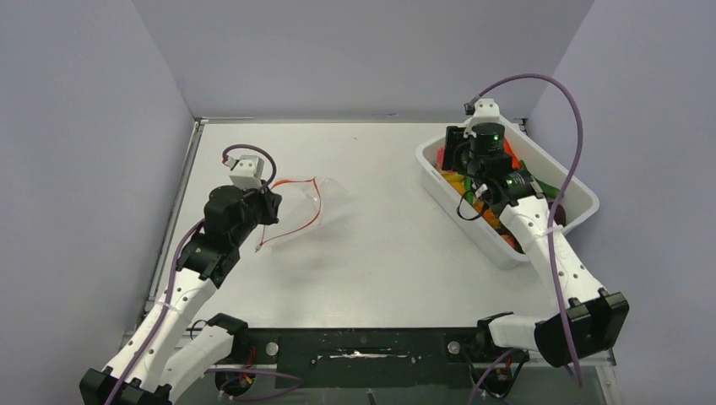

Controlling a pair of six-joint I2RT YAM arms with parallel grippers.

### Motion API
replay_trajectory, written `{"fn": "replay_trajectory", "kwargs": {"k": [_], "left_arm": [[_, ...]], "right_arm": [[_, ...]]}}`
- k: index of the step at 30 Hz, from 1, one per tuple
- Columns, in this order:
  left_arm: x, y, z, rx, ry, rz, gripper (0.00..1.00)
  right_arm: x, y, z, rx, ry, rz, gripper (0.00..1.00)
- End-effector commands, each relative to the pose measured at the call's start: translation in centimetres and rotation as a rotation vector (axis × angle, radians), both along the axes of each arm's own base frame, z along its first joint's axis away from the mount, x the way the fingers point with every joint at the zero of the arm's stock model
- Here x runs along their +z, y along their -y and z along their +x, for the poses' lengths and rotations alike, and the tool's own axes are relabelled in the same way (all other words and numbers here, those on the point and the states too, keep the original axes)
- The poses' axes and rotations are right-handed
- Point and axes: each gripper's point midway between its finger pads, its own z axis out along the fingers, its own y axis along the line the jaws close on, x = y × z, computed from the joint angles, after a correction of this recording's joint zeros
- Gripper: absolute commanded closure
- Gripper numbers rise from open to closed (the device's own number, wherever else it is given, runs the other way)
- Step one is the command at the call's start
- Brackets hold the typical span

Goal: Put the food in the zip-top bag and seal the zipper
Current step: Pick up the fake fruit from the bin.

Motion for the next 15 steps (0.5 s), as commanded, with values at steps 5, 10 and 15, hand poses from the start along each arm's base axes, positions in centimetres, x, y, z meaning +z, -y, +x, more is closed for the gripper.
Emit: {"fn": "replay_trajectory", "kwargs": {"k": [5, 10, 15], "left_arm": [[4.3, 1.6, 1.2, -0.023, 0.073, -0.120, 1.00], [4.2, 2.7, 1.6, -0.055, 0.058, -0.151, 1.00], [4.2, 3.3, 1.7, -0.076, 0.046, -0.179, 1.00]], "right_arm": [[8.2, -10.0, -4.3, 0.301, 0.252, 0.296, 0.68], [9.8, -16.4, -6.9, 0.478, 0.287, 0.443, 0.68], [11.2, -22.3, -9.1, 0.620, 0.300, 0.542, 0.68]]}}
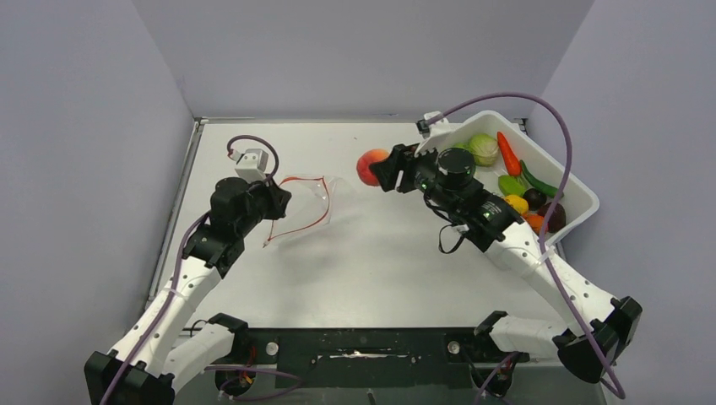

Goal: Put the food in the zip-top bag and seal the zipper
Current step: Pick up the fake fruit from the bin, then place the fake fruit in the zipper food storage bag.

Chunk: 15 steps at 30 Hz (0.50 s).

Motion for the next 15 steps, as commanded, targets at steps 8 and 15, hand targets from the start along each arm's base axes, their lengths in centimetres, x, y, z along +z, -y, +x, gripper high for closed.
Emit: {"fn": "replay_trajectory", "kwargs": {"k": [8, 15], "left_arm": [[5.3, 1.9, 0.5, -0.054, 0.106, -0.126, 1.00], [6.6, 2.4, -0.2, -0.090, 0.112, -0.162, 1.00]], "right_arm": [[3.4, -11.1, -3.5, 0.249, 0.070, 0.180, 0.68], [0.3, -13.8, -3.4, 0.264, 0.001, 0.118, 0.63]]}}
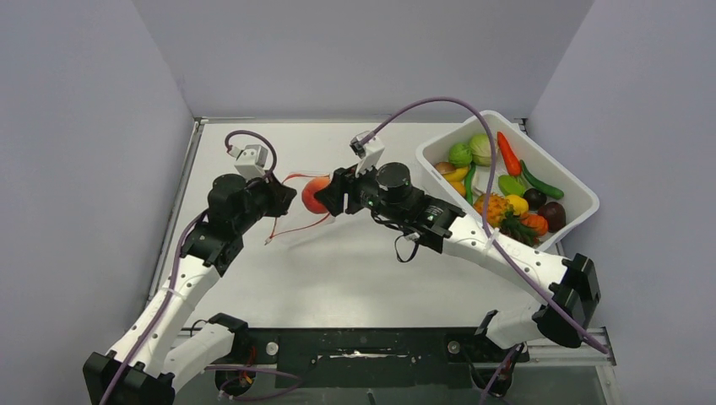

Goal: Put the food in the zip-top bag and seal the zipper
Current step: Place the fake fruit in the zipper food storage bag.

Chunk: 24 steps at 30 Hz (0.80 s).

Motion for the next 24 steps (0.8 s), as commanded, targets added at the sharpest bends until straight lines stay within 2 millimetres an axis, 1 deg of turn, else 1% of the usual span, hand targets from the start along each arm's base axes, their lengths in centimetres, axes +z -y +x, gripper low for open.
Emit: {"fn": "replay_trajectory", "kwargs": {"k": [1, 2, 4, 6, 11, 13, 16, 18, 21, 24], "left_arm": [[5.4, 0.9, 0.1, -0.033, 0.127, -0.087, 1.00], [5.6, 0.8, 0.1, -0.028, 0.131, -0.089, 1.00], [5.7, 0.7, 0.1, -0.024, 0.136, -0.090, 1.00], [5.5, 0.7, 0.2, -0.018, 0.130, -0.087, 1.00], [4.9, 0.4, 0.3, 0.002, 0.123, -0.078, 1.00], [4.8, 0.3, 0.4, 0.006, 0.124, -0.081, 1.00], [4.8, 0.2, 0.5, 0.014, 0.126, -0.081, 1.00], [4.8, 0.2, 0.6, 0.017, 0.125, -0.082, 1.00], [5.0, 0.2, 0.7, 0.019, 0.129, -0.089, 1.00], [5.3, 0.3, 0.7, 0.022, 0.133, -0.101, 1.00]], "right_arm": [[3.2, -1.5, 0.5, -0.005, 0.046, 0.069, 0.61], [2.8, -1.8, 0.5, 0.009, 0.037, 0.054, 0.58], [2.2, -2.3, 0.3, 0.027, 0.020, 0.023, 0.48], [2.3, -2.4, 0.2, 0.031, 0.018, 0.005, 0.39], [3.1, -1.5, -0.1, 0.006, 0.011, 0.025, 0.30], [3.2, -1.4, -0.4, 0.011, 0.005, 0.030, 0.28], [3.1, -1.2, -0.4, 0.003, -0.001, 0.026, 0.27], [2.7, -0.7, -0.2, -0.026, -0.008, 0.016, 0.29], [1.6, 0.1, 0.4, -0.086, -0.026, -0.008, 0.36], [0.2, 0.2, 0.8, -0.111, -0.058, -0.022, 0.46]]}}
